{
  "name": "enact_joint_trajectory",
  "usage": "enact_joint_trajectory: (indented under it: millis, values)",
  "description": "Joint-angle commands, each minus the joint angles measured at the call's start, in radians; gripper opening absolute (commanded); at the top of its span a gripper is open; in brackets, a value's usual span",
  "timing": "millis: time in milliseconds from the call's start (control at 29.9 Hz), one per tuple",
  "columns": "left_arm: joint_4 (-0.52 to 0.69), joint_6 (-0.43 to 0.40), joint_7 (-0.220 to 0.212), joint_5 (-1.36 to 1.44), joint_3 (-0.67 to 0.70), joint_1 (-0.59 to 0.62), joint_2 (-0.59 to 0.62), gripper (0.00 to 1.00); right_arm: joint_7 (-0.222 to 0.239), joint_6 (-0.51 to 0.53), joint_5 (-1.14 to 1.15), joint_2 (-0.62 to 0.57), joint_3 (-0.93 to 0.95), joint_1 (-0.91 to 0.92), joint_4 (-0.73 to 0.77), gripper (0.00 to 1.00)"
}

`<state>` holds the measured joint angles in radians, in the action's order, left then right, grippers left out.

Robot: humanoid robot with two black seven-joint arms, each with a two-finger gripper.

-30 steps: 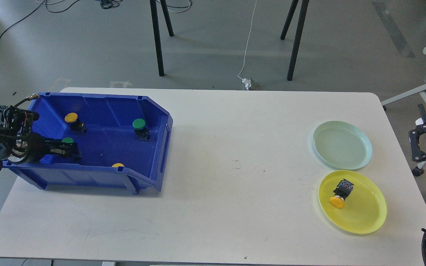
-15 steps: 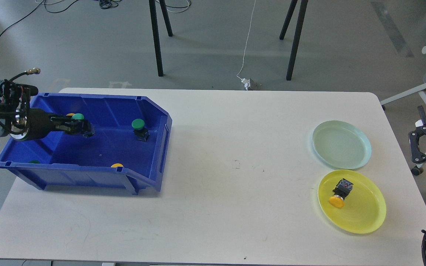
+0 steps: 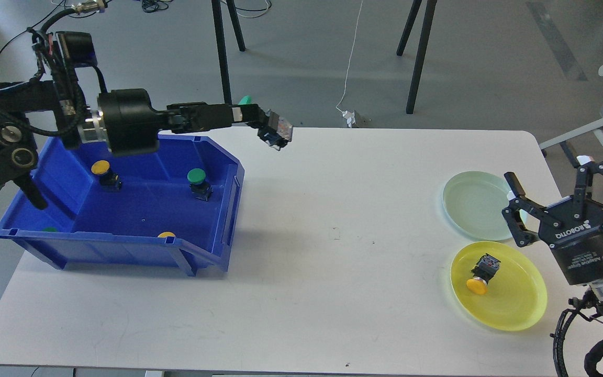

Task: Pass button and place on color plate
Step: 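Lift the green button and carry it toward the right gripper, then bring the right gripper to the green button and grasp it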

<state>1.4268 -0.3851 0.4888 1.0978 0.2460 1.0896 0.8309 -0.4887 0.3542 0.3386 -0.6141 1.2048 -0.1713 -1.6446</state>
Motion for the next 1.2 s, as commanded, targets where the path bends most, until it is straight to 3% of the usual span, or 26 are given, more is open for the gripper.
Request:
enact_joint_trajectory:
  millis: [0, 134, 334, 669, 1171]
  values:
    - [-0.072, -0.006, 0.000, -0.101, 0.009, -0.005, -0.156, 0.06, 0.000, -0.057, 0.026, -0.007, -0.169, 0.166, 0.020, 0.82]
    - [-0.195, -0.006, 0.000, -0.104, 0.006, -0.036, -0.298, 0.06, 0.000, -0.078, 0.026, 0.007, -0.266, 0.272, 0.058, 0.83]
    - [-0.276, -0.006, 0.000, -0.104, 0.010, -0.077, -0.380, 0.06, 0.000, -0.078, 0.026, 0.039, -0.421, 0.415, 0.130, 0.84]
    - [-0.295, -0.014, 0.000, -0.105, 0.010, -0.071, -0.383, 0.07, 0.000, -0.066, 0.004, 0.166, -0.538, 0.559, 0.239, 0.85]
    - [-0.296, -0.032, 0.000, -0.121, 0.012, -0.073, -0.381, 0.07, 0.000, -0.029, -0.029, 0.295, -0.577, 0.607, 0.302, 0.82]
